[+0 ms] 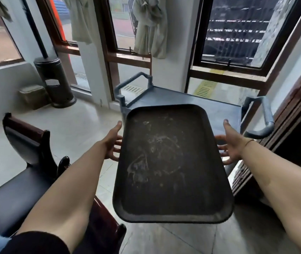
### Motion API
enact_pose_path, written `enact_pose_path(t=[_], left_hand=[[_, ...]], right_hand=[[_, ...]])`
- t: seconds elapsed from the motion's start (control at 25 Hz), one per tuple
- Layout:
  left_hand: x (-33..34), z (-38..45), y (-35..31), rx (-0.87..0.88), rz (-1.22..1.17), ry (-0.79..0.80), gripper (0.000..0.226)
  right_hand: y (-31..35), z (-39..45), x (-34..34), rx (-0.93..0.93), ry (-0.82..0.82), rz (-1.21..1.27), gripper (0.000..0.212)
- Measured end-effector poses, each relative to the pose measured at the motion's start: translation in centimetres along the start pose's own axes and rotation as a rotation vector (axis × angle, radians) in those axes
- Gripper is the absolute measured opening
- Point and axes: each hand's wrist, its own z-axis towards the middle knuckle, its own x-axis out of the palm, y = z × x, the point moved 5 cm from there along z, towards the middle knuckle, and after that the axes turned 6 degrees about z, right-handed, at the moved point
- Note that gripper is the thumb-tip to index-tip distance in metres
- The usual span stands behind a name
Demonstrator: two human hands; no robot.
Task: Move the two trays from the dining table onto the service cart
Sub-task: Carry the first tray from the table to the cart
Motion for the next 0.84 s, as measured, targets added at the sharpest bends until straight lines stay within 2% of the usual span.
enact_pose_path(t=[0.52, 0.84], left_hand=[[-3.6, 10.2, -4.6, -0.002, -0.031, 0.012, 0.095], [-4.0, 19.5, -10.1, -0.024, -0.045, -0.088, 0.095]], right_hand=[[6.0, 8.4, 3.6, 0.045, -0.052, 0.011, 0.088], [13.0, 19.9, 5.1, 0.084, 0.059, -0.020, 0.087]])
